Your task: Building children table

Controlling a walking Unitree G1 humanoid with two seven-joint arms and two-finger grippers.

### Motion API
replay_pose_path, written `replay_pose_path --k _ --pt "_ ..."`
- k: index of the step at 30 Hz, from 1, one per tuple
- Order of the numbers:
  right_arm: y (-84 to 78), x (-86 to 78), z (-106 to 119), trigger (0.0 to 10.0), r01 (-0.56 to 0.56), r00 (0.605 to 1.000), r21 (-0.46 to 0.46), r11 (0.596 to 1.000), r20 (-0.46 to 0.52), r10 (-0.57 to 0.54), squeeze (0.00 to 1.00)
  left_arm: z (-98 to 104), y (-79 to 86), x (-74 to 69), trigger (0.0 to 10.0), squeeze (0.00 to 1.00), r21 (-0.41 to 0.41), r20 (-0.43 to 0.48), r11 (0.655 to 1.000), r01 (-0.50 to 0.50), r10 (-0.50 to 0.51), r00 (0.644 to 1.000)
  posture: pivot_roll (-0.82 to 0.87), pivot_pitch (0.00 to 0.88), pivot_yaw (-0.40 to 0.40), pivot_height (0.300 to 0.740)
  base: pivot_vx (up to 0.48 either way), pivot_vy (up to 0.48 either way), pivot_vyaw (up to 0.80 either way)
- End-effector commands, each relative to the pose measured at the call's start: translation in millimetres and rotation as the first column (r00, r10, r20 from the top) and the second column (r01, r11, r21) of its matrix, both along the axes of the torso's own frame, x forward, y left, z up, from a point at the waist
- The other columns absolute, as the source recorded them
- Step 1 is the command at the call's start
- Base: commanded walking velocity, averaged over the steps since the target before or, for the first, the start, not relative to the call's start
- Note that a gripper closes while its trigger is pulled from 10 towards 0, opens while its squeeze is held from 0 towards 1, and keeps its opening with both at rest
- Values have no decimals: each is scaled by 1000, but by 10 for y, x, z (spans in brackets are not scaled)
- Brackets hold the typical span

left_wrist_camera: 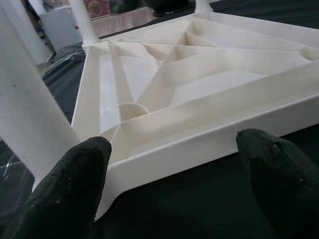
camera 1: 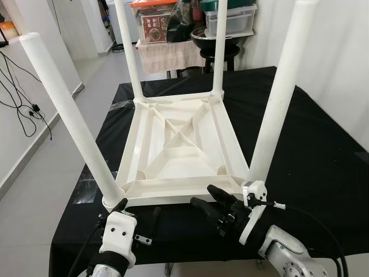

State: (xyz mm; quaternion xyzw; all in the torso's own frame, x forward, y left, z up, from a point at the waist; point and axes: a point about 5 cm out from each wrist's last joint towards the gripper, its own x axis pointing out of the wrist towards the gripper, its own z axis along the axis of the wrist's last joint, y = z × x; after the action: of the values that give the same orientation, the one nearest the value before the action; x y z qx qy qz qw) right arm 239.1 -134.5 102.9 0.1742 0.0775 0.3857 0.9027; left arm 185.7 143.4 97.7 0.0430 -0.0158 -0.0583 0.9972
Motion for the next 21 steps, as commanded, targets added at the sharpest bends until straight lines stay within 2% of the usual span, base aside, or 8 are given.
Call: replay_pose_path --k 1,10,14,21 --pt "6 45 24 10000 9 1000 -6 1000 5 -9 0 -13 62 6 10000 0 -1 -10 999 -44 44 999 -74 0 40 740 0 0 0" --pt "-3 95 52 10000 44 999 -44 998 31 -43 0 8 80 47 10000 0 -34 1 998 -50 50 999 -74 0 40 740 0 0 0" --pt "-36 119 59 10000 100 994 -94 990 55 -95 0 13 89 55 10000 0 -42 -3 998 -54 53 999 -77 3 43 740 0 0 0" --pt "-32 135 62 10000 104 993 -96 990 56 -99 0 18 93 63 10000 0 -46 -1 997 -62 62 998 -75 4 44 740 0 0 0"
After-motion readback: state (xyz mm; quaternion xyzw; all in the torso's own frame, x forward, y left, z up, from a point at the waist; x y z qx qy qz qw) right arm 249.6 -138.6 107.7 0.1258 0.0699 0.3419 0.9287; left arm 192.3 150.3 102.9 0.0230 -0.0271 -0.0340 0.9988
